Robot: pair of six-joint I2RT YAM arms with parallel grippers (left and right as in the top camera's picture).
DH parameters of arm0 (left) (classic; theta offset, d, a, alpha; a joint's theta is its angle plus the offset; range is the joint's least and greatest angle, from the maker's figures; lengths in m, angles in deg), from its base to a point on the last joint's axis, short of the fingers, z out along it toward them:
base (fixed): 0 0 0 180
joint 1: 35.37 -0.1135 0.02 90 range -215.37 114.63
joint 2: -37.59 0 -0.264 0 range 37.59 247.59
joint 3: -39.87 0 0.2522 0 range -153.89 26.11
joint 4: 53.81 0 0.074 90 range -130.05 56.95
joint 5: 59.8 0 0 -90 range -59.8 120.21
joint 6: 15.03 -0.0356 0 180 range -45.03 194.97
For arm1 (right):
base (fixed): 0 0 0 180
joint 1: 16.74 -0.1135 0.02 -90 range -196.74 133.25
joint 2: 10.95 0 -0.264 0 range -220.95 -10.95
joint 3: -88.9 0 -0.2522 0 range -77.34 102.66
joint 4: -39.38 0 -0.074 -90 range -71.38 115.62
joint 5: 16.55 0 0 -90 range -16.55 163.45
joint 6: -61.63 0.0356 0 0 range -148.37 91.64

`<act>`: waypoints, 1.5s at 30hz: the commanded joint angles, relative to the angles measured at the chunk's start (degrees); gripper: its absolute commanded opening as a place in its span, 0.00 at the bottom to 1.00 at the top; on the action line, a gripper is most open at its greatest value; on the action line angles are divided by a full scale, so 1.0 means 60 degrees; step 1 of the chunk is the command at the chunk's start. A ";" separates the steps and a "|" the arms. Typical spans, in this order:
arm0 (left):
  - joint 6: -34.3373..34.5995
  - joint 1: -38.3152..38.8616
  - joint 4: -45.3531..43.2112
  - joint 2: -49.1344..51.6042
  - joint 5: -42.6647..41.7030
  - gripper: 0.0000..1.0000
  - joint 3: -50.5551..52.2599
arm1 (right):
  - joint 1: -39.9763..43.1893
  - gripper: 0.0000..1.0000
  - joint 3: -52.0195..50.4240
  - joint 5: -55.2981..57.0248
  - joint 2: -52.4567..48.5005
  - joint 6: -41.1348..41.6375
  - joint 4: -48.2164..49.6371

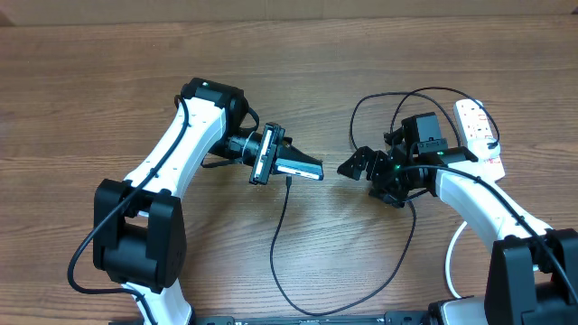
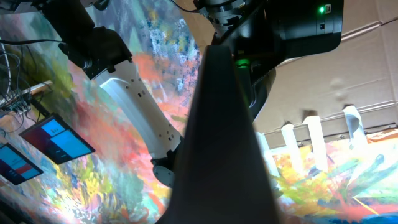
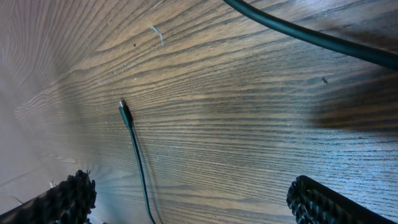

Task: Plug charger to phone and switch on socket
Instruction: 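Move the right gripper down toward the black cable's USB-C plug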

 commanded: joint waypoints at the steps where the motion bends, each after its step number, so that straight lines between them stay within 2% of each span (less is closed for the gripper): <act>1: 0.0237 -0.0022 0.0015 -0.0142 -0.0499 0.04 0.0029 | 0.0011 1.00 0.0029 0.0098 0.0146 -0.0044 0.0015; 12: 0.0233 -0.0018 0.0011 -0.0142 -0.0408 0.04 0.0029 | 0.0011 1.00 0.0029 0.0098 0.0146 -0.0044 0.0015; 15: 0.0233 -0.0018 0.0007 -0.0142 0.0076 0.04 0.0029 | 0.0011 1.00 0.0029 0.0098 0.0146 -0.0044 0.0015; 20: 0.0229 -0.0015 -0.0783 -0.0142 0.2153 0.04 0.0029 | 0.0011 1.00 0.0029 0.0098 0.0146 -0.0044 0.0015; 24: 0.0175 0.0007 -0.1770 -0.0142 0.4812 0.04 0.0029 | 0.0011 1.00 0.0029 0.0098 0.0146 -0.0044 0.0452; 25: 0.0120 0.0007 -0.1810 -0.0142 0.5982 0.04 0.0029 | 0.0011 1.00 0.0033 0.0080 0.0146 -0.0036 0.0882; 27: 0.0124 0.0007 -0.1829 -0.0142 0.6794 0.04 0.0029 | 0.0011 1.00 0.0033 -0.0135 0.0146 -0.0044 0.1024; 28: 0.0120 -0.0007 -0.2040 -0.0142 0.6936 0.04 0.0029 | 0.0007 0.81 0.0029 -0.0164 0.0146 -0.0040 0.1013; 29: 0.0120 -0.0015 -0.2164 -0.0142 0.6929 0.04 0.0029 | -0.0004 0.71 0.0033 -0.0164 0.0146 -0.0040 0.0940; 32: 0.0120 -0.0164 -0.2838 -0.0142 0.6736 0.04 0.0029 | -0.0109 0.52 0.0029 -0.0157 0.0146 -0.0040 0.0430; 36: 0.0106 -0.0656 -0.3625 -0.0142 0.5967 0.04 0.0029 | -0.0616 0.45 0.0029 0.0273 0.0146 0.0000 -0.0175; 40: -0.0379 -0.1351 -0.4510 -0.0142 0.5348 0.04 0.0029 | -0.1548 0.44 0.0029 0.1384 0.0146 0.0499 -0.0594; 45: -0.1078 -0.2051 -0.4517 -0.0142 0.5348 0.04 0.0029 | -0.2889 0.42 0.0124 0.2539 0.0146 0.1093 -0.0619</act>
